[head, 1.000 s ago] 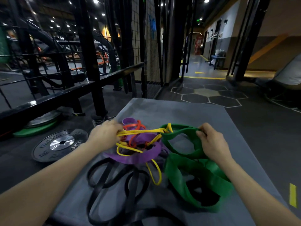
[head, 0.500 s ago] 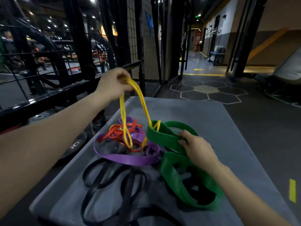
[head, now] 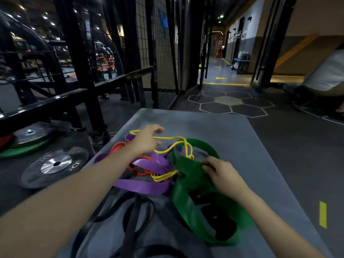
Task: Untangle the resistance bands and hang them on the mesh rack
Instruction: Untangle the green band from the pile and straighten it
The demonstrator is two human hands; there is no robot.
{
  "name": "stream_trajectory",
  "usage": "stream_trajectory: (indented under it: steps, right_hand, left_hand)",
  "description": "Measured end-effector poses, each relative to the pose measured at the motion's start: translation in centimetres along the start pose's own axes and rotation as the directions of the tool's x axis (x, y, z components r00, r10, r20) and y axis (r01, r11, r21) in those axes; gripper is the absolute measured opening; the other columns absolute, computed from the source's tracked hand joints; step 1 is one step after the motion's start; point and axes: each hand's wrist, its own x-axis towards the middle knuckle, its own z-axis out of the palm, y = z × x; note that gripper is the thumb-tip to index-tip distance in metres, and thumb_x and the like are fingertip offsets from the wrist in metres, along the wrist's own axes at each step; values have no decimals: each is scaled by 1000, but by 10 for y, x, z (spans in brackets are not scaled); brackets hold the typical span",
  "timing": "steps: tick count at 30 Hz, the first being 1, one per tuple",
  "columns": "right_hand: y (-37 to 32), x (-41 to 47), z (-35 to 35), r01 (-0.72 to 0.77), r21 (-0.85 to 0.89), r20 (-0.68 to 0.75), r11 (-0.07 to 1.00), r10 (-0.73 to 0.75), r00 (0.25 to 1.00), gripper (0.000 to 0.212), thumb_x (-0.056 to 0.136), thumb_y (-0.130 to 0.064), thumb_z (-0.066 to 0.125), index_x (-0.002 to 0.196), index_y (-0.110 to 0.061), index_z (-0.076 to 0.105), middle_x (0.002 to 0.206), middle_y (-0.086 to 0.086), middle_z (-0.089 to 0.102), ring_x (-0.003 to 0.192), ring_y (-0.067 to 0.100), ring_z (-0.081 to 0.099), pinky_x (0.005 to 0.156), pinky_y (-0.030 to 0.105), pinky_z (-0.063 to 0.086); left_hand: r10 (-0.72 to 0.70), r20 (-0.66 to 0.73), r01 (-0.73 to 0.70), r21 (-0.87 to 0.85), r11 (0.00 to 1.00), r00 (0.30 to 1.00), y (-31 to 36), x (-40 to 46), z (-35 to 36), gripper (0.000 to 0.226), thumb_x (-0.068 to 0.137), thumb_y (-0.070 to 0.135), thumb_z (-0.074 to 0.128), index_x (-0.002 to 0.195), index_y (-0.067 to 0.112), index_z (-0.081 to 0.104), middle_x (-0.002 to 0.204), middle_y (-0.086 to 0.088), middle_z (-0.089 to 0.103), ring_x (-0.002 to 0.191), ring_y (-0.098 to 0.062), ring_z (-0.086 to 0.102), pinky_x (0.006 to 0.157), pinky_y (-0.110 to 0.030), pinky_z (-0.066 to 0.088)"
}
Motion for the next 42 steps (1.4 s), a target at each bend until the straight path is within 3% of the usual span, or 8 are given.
stream_trajectory:
  steps: [5,11,16,21,29,34,38,42]
  right_hand:
    - [-2,6,3,-28,132,-53,991,35,998,15,94,-19,51,99,-8,59,82,6,64,79,25,57,72,38,46]
    - [-4,6,-6,-25,207,-149,978,57,987,12,92,-15,55,98,-8,63,83,-4,63,82,16,57,68,24,37]
    - [1,10,-15,-142,157,-269,977,180,946,22,94,-21,52,105,-5,63,100,10,67,97,27,60,74,30,44]
    - [-34,28,8,-215,231,-285,949,277,918,22,95,-24,48,104,-8,60,103,14,65,99,34,58,76,36,46]
    - [-52,19,34,-97,-288,-19,953,96,995,29,97,-30,43,116,-14,58,112,16,64,102,37,59,78,39,47]
    - [-24,48,18,-415,214,-98,884,443,891,27,93,-23,52,105,-3,66,90,20,63,65,27,49,63,31,37]
    - [-6,53,3,-508,283,-130,814,557,820,26,92,-19,52,73,-3,58,71,14,55,52,22,38,54,28,34]
    - [-5,52,7,-550,338,-163,764,623,765,39,92,-16,52,57,-9,38,59,7,44,49,21,38,50,27,31]
  left_hand:
    - [-141,179,181,-235,955,974,-17,-53,42,37,79,-7,64,112,4,50,104,-8,51,94,-19,51,81,-23,43]
    - [-90,262,150,-218,964,961,-1,-53,81,55,75,54,64,103,8,53,104,-15,67,96,-26,63,87,-40,50]
    - [94,10,-95,60,994,996,8,-62,45,37,94,35,49,61,22,36,73,-19,60,75,-34,57,62,-37,33]
    - [121,44,-123,28,992,992,-1,-71,7,31,95,31,49,69,15,52,59,-1,47,65,-23,48,64,-39,36]
    - [-6,-55,17,211,977,998,-12,-87,-14,39,89,45,55,62,21,39,60,5,49,72,-26,57,58,-31,34]
    - [142,167,-159,89,983,976,-12,-97,-16,32,88,37,59,71,10,58,67,-6,60,66,-18,55,63,-35,40]
    - [107,-10,-107,-75,991,994,-38,-94,-35,23,88,23,62,65,24,59,55,14,57,57,2,51,59,-16,36]
    - [-49,-58,45,-71,996,997,-63,-91,-38,32,89,22,60,58,24,53,58,5,53,61,-12,49,67,-30,39]
